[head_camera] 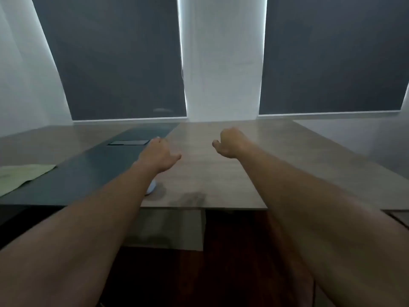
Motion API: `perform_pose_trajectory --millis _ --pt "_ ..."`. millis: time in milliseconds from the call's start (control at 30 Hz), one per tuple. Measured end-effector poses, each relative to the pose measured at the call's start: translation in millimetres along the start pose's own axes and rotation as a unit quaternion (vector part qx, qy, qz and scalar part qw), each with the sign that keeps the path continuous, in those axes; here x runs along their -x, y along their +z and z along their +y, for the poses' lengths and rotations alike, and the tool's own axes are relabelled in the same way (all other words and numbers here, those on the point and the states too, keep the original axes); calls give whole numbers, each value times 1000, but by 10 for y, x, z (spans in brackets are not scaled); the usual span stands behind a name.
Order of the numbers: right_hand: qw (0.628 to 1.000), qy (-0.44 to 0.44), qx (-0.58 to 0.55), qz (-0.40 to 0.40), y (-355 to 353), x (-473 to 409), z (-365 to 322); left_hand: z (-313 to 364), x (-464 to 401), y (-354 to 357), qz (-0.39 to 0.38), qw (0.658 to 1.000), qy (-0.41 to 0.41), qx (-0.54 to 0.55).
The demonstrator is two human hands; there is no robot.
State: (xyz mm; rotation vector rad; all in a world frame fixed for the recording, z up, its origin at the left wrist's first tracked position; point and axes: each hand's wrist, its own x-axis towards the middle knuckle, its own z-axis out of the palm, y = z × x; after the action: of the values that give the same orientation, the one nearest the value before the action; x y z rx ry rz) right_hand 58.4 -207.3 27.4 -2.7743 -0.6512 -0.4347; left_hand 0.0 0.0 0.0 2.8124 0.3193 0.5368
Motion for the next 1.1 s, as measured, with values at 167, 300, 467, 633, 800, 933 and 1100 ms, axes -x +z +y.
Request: perform_pose_trajectory --millis 167,300,467,633,800,933,1100 --pt "999 -11 -22 -43 345 0 -184 -526 167 209 60 983 -145 94" --pt "996 -3 -44 -75 602 -61 -268 -775 208 480 78 953 -236 172" --pt "992 4 -56 -114 888 -178 -353 -965 170 727 101 944 -236 208" --pt "987 35 -90 -128 1140 -275 -365 -986 119 821 126 935 -244 226" --pt "978 69 -142 -134 1226 -299 -402 -917 46 788 128 921 -270 250" --pt "958 96 -231 -140 1233 -290 -400 -828 66 732 110 903 -272 314" --pt "876 167 -433 -132 1152 -190 -320 -689 83 680 61 816 -305 488"
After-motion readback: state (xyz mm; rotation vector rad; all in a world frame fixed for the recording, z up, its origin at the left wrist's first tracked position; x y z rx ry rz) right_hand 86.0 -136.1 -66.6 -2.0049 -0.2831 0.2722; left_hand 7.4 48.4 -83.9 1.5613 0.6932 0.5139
